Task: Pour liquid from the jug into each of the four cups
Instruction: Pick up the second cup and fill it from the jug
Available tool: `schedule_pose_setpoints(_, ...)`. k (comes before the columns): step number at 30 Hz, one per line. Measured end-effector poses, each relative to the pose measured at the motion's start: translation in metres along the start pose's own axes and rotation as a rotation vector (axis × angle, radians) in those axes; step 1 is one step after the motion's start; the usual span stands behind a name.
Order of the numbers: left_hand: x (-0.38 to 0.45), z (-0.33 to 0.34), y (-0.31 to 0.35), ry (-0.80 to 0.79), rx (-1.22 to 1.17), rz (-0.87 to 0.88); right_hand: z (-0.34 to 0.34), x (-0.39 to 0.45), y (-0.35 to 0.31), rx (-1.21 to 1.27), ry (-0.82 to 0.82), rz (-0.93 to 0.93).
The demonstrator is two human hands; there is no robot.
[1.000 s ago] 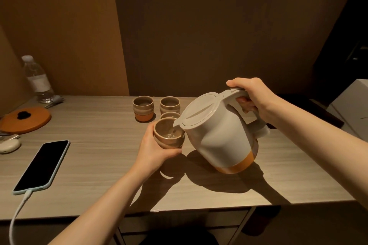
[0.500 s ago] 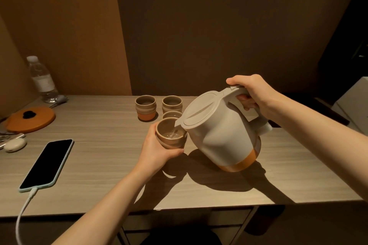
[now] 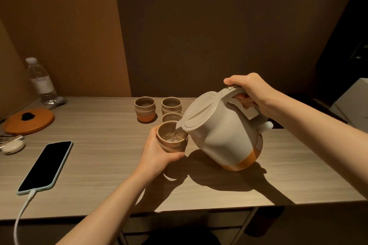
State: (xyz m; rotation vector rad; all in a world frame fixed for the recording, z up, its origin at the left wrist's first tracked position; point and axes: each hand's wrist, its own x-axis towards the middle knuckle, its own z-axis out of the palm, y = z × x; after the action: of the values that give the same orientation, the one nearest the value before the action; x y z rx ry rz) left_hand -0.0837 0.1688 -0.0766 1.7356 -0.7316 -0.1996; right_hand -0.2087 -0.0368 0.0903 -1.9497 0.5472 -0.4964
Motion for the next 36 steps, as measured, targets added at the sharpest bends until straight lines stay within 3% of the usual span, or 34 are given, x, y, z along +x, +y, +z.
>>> schedule_pose_setpoints(36, -0.0008, 0.0038, -0.0042, -0.005, 0.005, -0.027, -0.0021, -0.0023, -0.0032, -0.037, 0.006, 0.019)
